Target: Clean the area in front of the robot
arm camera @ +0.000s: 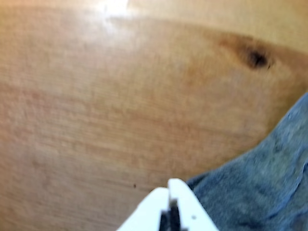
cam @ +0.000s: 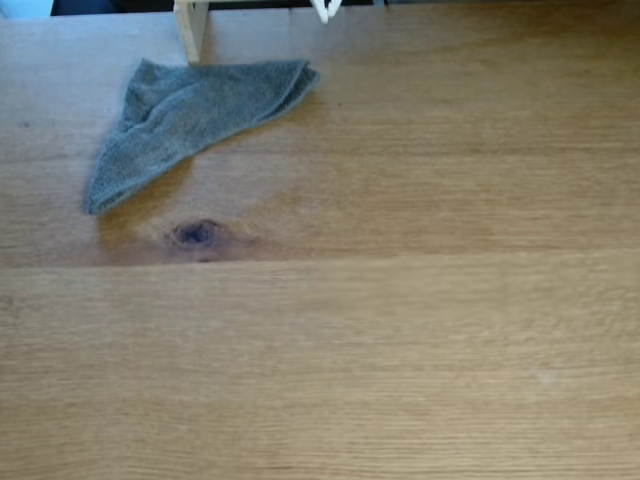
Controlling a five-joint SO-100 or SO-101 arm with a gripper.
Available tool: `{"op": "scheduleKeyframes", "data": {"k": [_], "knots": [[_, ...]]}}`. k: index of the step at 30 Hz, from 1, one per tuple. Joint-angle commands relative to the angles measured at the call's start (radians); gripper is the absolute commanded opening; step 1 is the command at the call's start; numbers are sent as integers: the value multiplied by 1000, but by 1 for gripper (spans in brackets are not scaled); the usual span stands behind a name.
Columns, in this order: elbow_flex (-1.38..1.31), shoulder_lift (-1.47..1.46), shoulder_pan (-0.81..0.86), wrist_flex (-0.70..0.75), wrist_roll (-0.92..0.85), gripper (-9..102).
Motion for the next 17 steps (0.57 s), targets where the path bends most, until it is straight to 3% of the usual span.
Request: {"op": "scheduleKeyframes", "data": {"k": [1,4,17], "knots": [[112,15,9,9,-12,0],[112,15,29,12,-26,5],[112,17,32,12,-26,2]]}}
